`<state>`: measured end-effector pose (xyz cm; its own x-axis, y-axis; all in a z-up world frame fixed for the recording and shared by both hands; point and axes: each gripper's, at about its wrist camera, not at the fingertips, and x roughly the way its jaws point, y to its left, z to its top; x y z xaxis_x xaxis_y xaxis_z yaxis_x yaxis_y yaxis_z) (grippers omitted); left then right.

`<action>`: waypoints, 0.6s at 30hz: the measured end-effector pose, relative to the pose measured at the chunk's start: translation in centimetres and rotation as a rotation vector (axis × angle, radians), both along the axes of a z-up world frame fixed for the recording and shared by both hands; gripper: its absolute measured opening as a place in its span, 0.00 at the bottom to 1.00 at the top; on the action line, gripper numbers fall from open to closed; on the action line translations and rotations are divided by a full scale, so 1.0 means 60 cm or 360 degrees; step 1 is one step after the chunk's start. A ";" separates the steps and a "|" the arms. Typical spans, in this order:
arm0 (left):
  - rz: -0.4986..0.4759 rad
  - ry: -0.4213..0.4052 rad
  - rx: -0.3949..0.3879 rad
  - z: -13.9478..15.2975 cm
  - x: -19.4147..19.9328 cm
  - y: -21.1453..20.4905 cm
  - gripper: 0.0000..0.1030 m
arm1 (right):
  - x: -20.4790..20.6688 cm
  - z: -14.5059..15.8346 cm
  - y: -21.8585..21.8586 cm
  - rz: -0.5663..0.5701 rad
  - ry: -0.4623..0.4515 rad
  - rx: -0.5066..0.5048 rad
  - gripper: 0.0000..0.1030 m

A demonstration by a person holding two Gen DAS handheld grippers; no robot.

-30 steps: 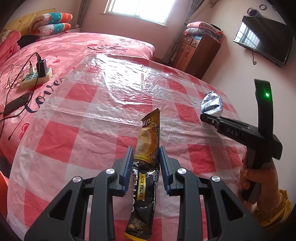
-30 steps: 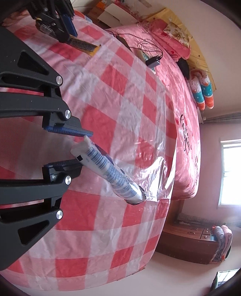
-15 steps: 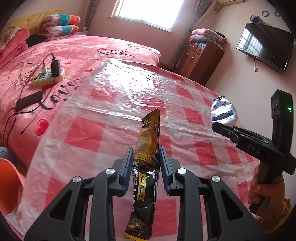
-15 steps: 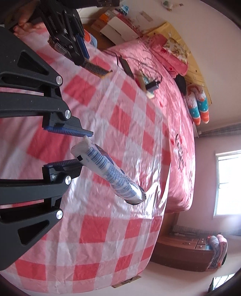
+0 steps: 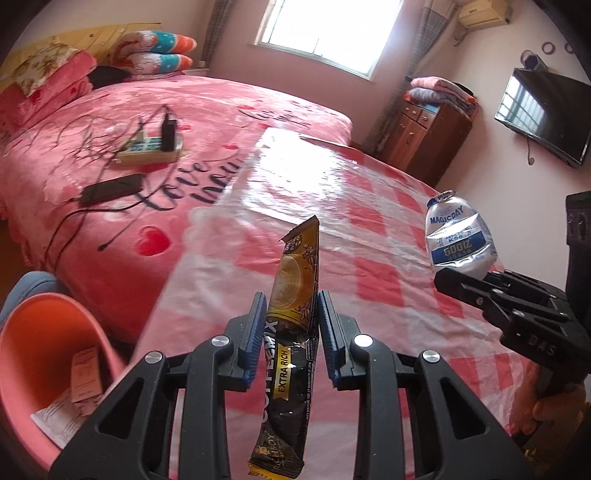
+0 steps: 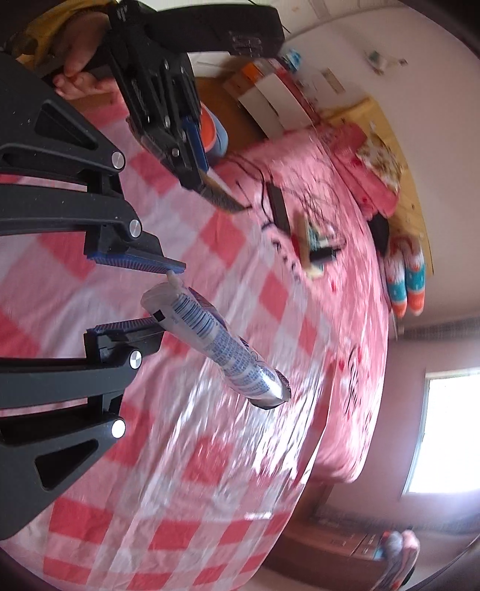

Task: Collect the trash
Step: 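Carry the coffee stick and milk bag to the orange bucket and release both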

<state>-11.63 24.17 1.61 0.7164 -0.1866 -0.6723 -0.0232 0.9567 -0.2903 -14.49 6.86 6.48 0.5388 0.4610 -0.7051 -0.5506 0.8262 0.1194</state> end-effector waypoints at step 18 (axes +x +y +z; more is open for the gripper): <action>0.0389 0.0106 0.0036 -0.047 -0.097 0.193 0.29 | -0.081 -0.011 0.278 0.0594 -0.0024 -0.0091 0.24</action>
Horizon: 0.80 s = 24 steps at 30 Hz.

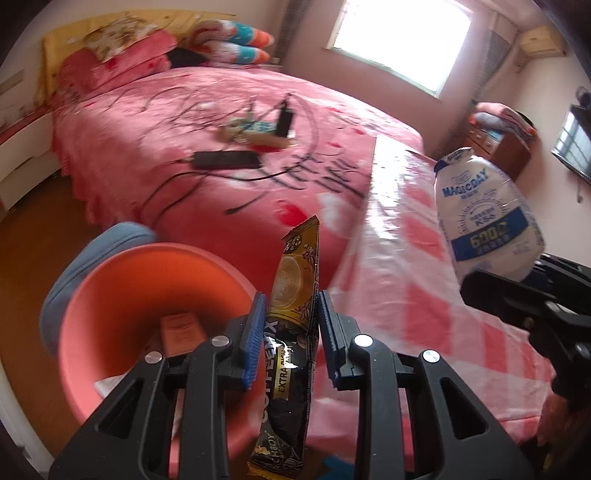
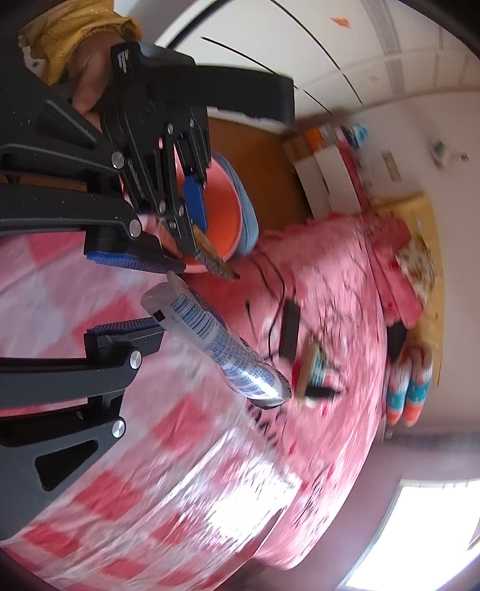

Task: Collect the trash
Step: 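Carry the coffee stick and milk bag to the orange bucket and release both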

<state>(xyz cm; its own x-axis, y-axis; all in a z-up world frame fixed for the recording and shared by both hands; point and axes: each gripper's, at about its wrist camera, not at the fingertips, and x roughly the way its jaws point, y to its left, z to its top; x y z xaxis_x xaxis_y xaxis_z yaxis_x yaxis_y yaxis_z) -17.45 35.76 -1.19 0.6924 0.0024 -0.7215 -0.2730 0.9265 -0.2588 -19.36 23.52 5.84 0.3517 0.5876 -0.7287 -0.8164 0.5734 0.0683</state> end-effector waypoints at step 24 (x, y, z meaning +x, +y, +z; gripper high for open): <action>0.0357 0.0220 -0.0076 -0.118 -0.061 0.139 0.49 | -0.055 -0.103 0.176 0.0293 0.0005 -0.0230 0.67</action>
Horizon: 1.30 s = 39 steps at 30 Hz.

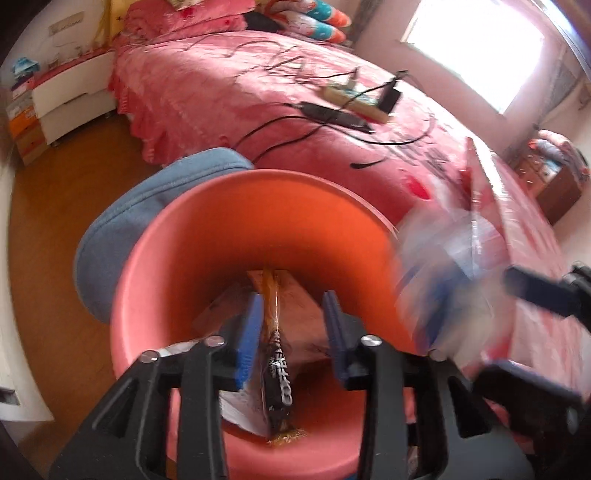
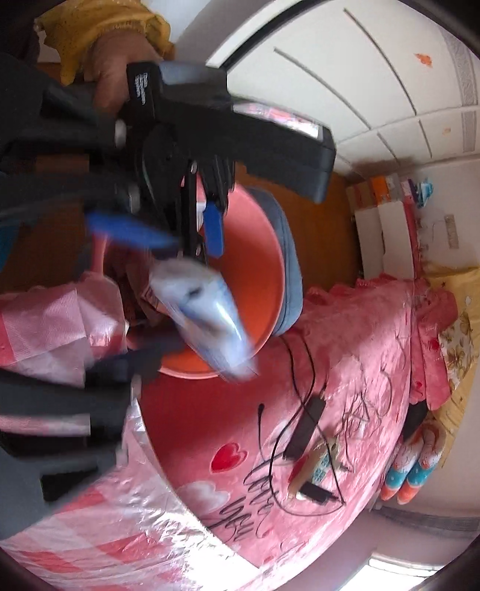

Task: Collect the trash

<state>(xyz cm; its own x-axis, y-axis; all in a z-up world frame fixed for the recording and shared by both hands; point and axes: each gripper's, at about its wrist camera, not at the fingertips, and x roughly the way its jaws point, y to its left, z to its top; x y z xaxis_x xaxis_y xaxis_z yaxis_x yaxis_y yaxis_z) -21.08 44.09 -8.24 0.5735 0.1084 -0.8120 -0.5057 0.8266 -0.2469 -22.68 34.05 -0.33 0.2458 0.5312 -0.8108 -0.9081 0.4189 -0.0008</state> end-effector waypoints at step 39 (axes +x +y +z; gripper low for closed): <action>-0.0220 -0.0128 0.0580 0.184 0.096 -0.207 0.92 | 0.099 0.097 -0.392 -0.0920 -0.0076 0.0477 0.88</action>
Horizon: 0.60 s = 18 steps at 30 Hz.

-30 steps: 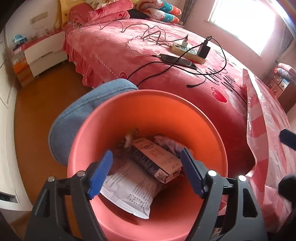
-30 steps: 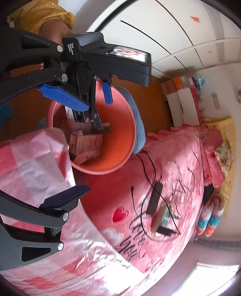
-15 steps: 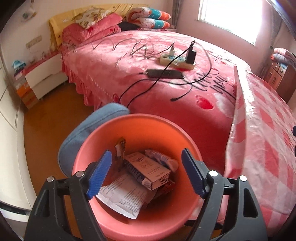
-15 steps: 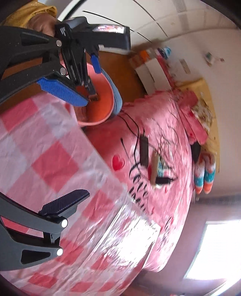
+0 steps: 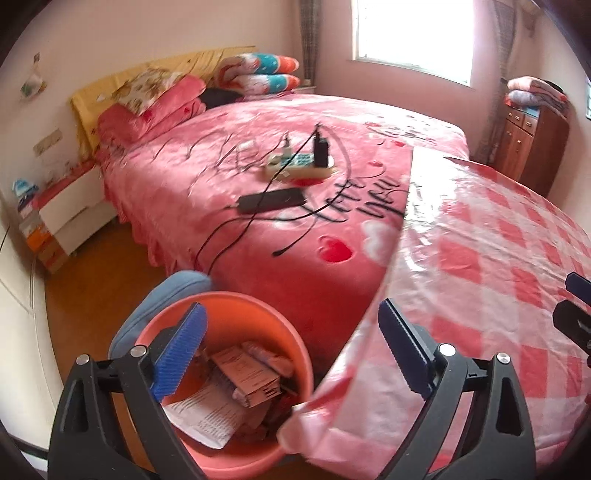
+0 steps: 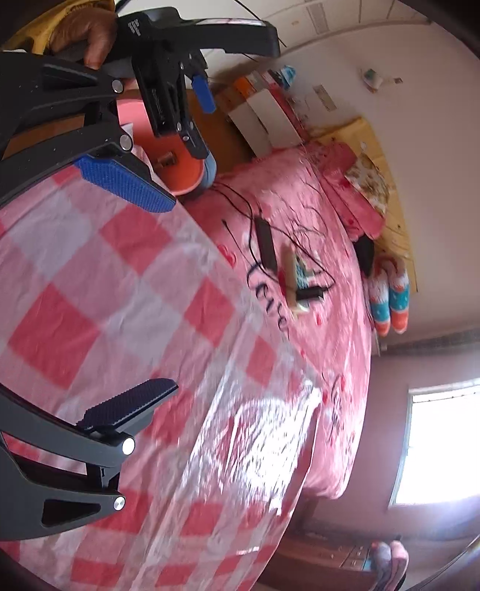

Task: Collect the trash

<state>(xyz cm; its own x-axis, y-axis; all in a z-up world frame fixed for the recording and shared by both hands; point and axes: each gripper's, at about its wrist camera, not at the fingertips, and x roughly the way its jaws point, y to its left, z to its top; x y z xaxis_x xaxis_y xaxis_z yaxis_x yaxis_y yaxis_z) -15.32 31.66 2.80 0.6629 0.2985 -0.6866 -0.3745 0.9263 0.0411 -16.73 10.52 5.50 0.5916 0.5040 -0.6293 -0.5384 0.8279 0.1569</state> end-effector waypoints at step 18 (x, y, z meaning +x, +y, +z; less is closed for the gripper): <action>-0.0203 -0.0066 0.0081 0.040 0.065 -0.166 0.95 | 0.024 0.010 -0.172 -0.0302 -0.0060 0.0090 0.89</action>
